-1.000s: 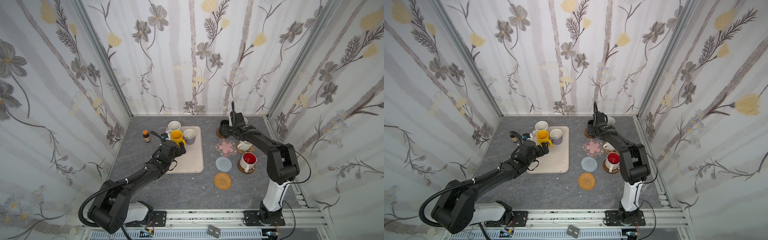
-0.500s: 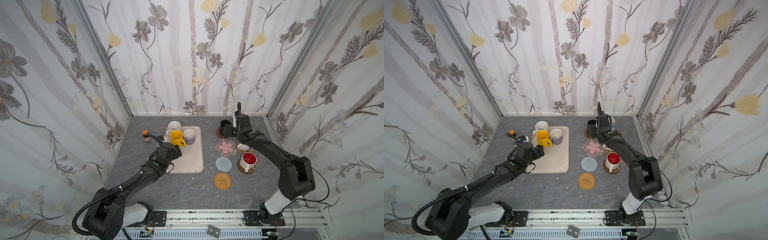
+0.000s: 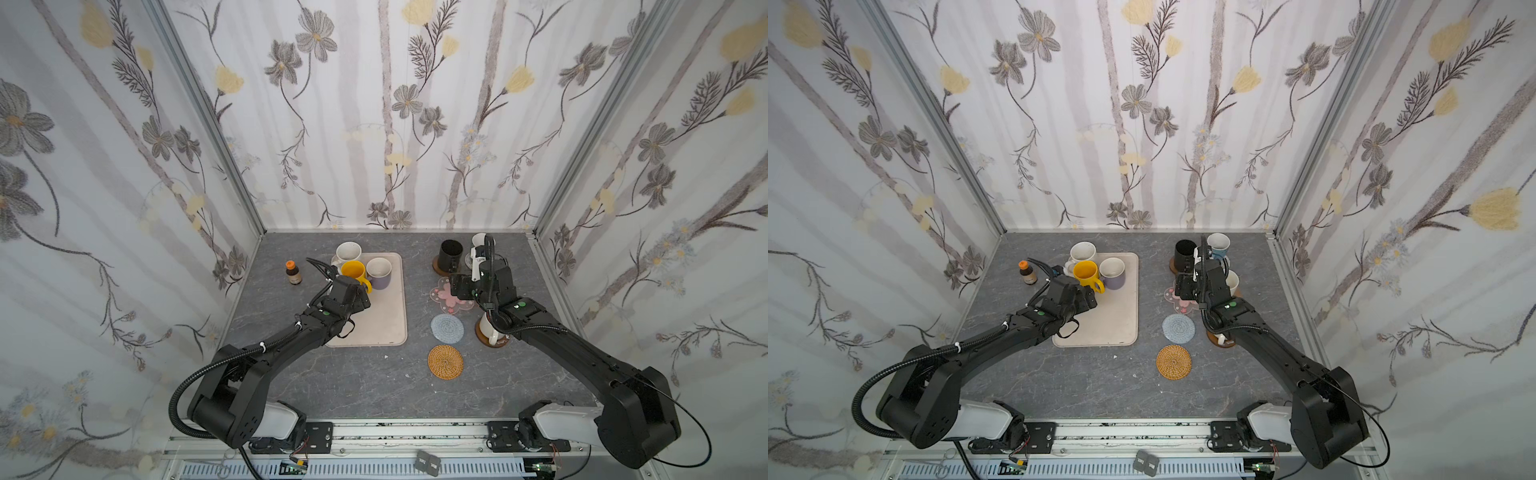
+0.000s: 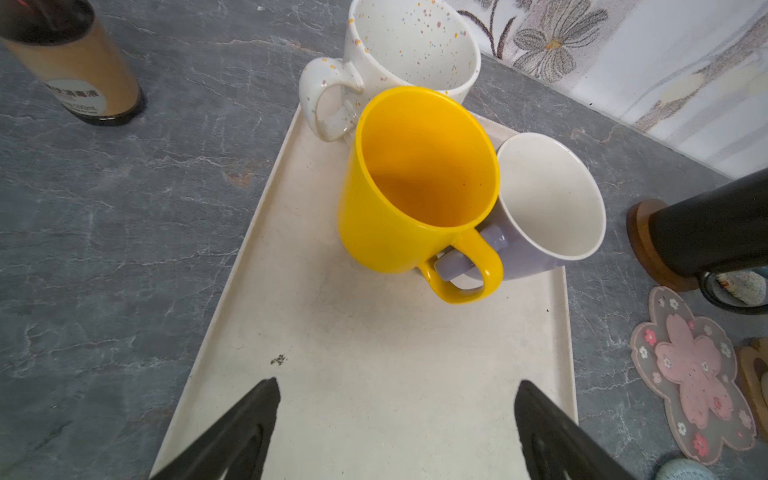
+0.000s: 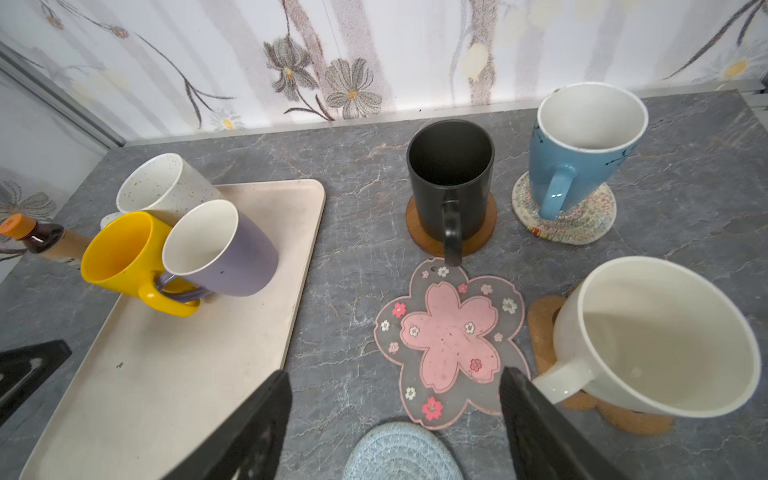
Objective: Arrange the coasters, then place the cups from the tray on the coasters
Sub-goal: 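Move the left gripper down to the yellow mug handle while the right gripper withdraws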
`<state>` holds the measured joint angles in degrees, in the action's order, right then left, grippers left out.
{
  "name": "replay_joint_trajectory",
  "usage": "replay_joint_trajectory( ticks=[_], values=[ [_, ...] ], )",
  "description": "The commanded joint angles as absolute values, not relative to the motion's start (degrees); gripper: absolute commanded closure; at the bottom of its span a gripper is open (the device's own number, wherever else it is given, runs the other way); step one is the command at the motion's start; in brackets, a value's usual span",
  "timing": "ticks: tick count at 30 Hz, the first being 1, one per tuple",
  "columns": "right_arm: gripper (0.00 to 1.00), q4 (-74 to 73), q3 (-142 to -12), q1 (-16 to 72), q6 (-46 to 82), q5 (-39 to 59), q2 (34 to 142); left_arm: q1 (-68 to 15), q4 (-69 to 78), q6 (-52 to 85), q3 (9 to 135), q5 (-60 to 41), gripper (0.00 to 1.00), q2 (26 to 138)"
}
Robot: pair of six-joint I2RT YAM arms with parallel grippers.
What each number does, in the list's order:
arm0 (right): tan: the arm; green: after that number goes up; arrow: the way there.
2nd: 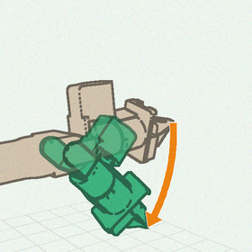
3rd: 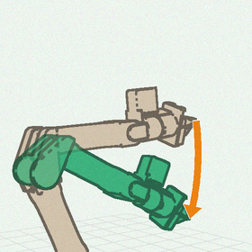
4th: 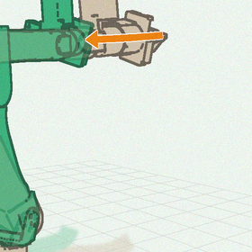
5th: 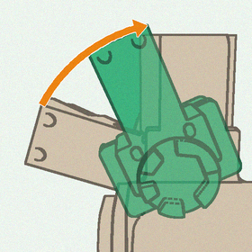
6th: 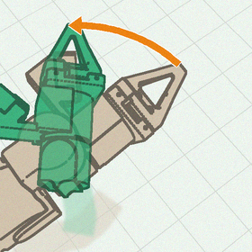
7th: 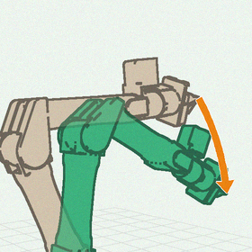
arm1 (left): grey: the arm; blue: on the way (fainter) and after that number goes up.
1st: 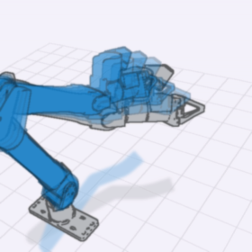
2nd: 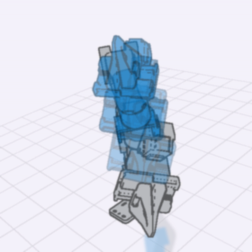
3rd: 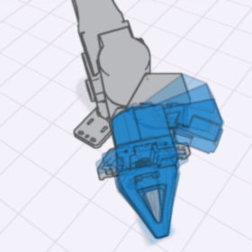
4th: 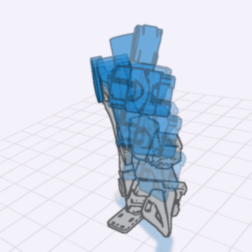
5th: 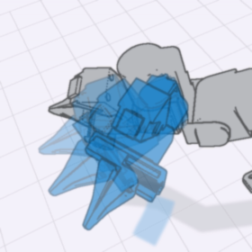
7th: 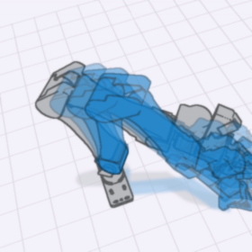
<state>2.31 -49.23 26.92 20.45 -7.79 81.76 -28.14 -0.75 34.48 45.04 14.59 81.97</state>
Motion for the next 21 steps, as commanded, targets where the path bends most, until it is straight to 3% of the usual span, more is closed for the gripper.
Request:
replay_joint_trajectory(
  ticks=[1,21],
  values=[
    [0.2,-3.12,-46.83,27.52,22.29,-6.51,80.96,-28.22,-0.96,34.51,47.57,15.81,0.09,84.52],
    [0.21,-8.74,-43.62,29.3,23.9,-1.79,81.83,-28.83,-4.26,34.19,58.24,19.78,0.1,97.52]
  ],
)
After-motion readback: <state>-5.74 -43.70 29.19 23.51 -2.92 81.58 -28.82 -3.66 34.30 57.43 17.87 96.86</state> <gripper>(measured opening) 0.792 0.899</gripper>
